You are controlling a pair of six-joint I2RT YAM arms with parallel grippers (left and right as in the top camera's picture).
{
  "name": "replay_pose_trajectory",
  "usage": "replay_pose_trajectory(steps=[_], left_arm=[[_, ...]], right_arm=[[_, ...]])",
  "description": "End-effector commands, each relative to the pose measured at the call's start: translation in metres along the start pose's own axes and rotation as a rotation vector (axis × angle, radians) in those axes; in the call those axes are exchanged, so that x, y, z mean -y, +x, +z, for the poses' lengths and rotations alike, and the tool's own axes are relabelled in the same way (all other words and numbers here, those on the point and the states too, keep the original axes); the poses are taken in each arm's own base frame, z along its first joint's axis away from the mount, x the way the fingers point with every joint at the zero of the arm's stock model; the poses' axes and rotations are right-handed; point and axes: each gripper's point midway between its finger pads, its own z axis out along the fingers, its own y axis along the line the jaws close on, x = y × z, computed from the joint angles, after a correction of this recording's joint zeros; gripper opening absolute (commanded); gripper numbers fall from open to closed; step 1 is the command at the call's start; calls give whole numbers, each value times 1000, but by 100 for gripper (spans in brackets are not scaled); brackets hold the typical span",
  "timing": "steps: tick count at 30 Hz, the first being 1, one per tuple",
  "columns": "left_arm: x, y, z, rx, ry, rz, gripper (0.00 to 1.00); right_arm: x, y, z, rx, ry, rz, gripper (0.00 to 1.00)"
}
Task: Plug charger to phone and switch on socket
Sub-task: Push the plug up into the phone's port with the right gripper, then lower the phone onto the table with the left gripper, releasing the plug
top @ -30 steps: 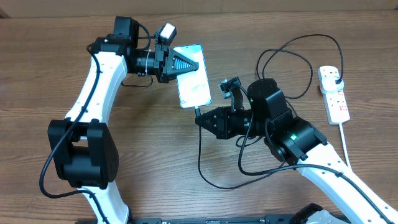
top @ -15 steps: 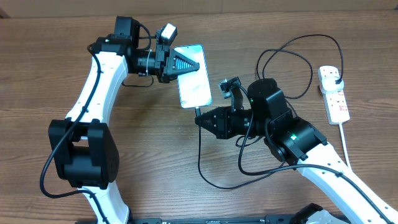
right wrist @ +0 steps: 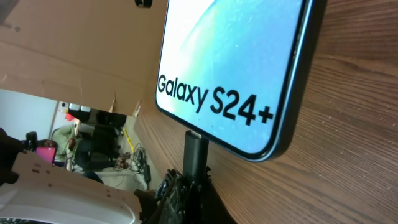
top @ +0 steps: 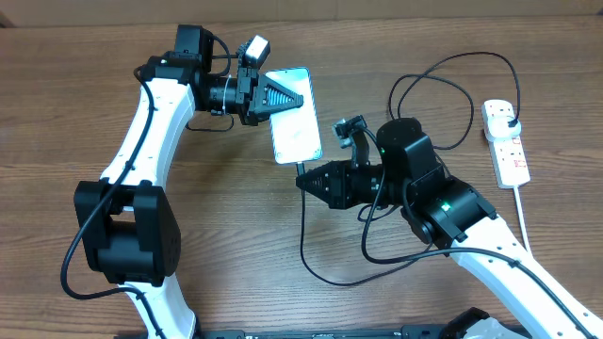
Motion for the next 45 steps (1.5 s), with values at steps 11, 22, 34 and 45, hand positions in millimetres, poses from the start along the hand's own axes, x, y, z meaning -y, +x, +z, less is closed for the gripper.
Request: replay_pose_trajectory(steps=[11, 22, 34, 45], left_arm=[[13, 8, 14, -41, 48, 27, 4], [14, 8, 13, -42, 54, 27, 4], [10, 3, 7, -21, 27, 46, 4], [-64, -4, -13, 47, -404, -13, 4]], right_arm=[[13, -21, -7, 86, 43, -4, 4], [15, -25, -9, 97, 46, -2, 4], [14, -22, -8, 83, 41, 3, 26], [20, -15, -8, 59, 64, 28, 40]])
